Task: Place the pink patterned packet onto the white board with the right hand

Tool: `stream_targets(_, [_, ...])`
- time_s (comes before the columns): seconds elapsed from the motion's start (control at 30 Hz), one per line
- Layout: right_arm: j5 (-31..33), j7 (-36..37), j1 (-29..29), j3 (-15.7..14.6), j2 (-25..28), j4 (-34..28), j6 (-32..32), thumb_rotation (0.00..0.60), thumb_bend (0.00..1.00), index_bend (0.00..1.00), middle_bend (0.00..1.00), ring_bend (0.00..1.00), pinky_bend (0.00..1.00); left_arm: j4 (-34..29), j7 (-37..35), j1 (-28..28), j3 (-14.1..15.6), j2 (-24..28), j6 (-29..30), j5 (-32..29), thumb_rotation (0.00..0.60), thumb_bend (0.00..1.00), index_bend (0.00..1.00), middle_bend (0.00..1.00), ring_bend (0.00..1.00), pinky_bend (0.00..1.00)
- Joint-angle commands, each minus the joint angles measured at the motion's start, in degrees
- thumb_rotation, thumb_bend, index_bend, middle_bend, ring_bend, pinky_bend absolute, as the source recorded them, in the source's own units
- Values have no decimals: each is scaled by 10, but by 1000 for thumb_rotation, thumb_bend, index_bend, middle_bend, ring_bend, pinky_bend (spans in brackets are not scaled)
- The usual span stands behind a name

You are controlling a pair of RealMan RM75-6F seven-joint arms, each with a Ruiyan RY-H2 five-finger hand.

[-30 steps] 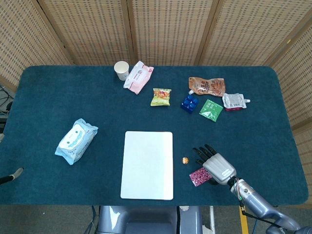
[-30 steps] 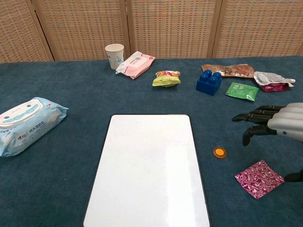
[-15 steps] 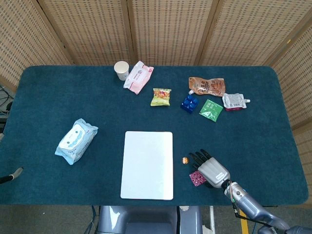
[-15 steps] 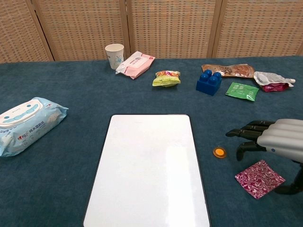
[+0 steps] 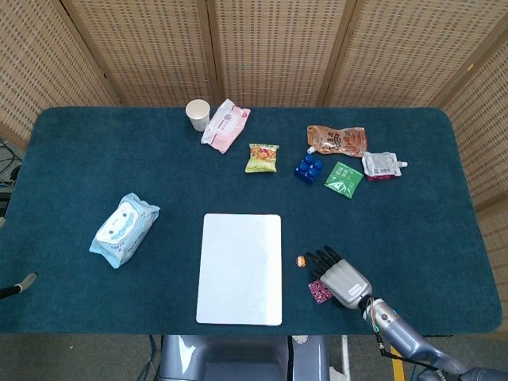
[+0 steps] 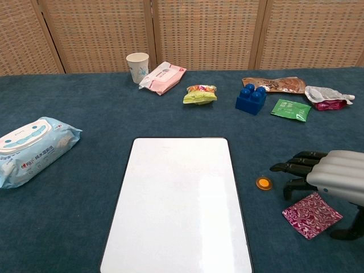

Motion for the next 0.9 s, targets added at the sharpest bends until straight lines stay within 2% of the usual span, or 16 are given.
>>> stream_targets(0.03, [3,-4,1,-3,-4,8,0,600,260,277,0,0,0,0,0,0,0,0,-1,0,584,0,0,0,0,0])
stream_targets(0.1, [4,-5,0,-5,-6,13,1,600,260,313,0,0,0,1,-2,-1,1,0,-2,1,585,0,0,0,0,0])
stream_targets(0.27, [3,0,2,-10,-10,21,3,600,278,483,0,0,0,3,-4,-1,1,-1,-1,3,583,0,0,0,0,0])
stream_targets(0.47, [1,12,3,-14,-9,15,7,600,311,596,0,0,0,4,-6,0,1,-1,0,2,584,0,0,0,0,0])
stream_targets(0.9, [-4,46,13,-14,-3,6,10,600,311,625,0,0,0,4,-9,0,0,1,-1,1,584,0,0,0,0,0])
